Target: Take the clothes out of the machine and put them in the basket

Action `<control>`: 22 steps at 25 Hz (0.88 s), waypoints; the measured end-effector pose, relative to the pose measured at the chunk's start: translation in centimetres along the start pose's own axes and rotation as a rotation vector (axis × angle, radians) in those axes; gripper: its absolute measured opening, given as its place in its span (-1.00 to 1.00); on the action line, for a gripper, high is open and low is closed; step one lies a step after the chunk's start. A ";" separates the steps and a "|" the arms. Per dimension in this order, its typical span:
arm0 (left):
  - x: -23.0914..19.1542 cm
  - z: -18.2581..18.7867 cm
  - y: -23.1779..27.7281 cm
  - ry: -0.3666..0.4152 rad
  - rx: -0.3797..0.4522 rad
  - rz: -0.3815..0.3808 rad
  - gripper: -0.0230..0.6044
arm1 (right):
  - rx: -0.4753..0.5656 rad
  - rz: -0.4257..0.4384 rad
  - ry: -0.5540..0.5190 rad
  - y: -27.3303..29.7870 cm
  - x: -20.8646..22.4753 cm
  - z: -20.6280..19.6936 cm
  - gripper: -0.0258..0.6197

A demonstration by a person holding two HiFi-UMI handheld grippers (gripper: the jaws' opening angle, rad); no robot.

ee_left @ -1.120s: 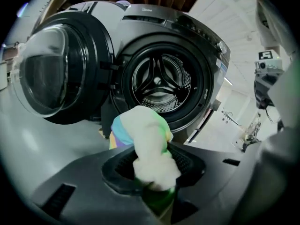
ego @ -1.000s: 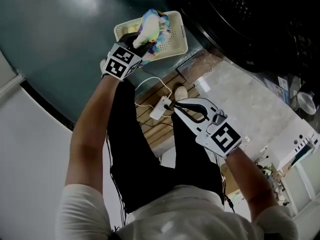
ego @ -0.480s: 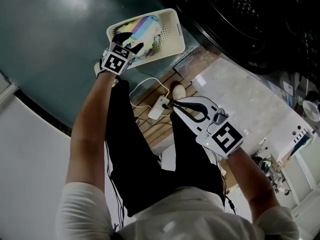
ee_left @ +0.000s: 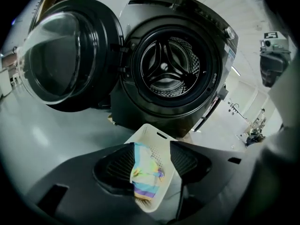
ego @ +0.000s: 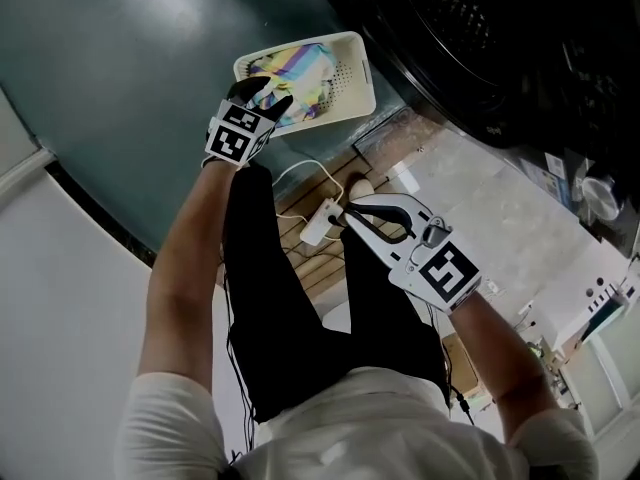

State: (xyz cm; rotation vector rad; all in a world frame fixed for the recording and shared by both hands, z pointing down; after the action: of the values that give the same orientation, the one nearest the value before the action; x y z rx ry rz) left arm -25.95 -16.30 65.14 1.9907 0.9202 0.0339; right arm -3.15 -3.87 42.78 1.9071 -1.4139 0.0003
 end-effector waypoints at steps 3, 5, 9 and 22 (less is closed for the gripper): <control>2.1 1.3 -3.0 -0.025 0.042 0.016 -0.17 | 0.014 0.014 -0.042 -1.8 -1.0 0.7 -0.88; 3.9 1.9 -5.0 -0.048 0.070 0.031 -0.18 | 0.017 0.020 -0.060 -3.3 -1.9 1.1 -0.88; 6.6 3.8 -8.9 -0.073 0.133 0.078 -0.20 | 0.037 0.027 -0.119 -6.1 -3.0 1.8 -0.88; 20.7 8.3 -21.2 -0.158 0.357 0.104 -0.34 | 0.098 0.028 -0.227 -16.2 -8.3 2.8 -0.88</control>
State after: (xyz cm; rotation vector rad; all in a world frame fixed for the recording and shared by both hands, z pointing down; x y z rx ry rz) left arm -20.52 -3.09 37.86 2.3310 0.7591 -0.2416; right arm 5.75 3.21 28.32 2.0174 -1.6167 -0.1401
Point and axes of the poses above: the fingertips, and each gripper's own axes: y forward along the fingers, x to its right, z out of its top, the point moved 10 cm from there along -y, backward along the fingers, and after that the axes turned 5 degrees about -y, right-handed, at the moved point
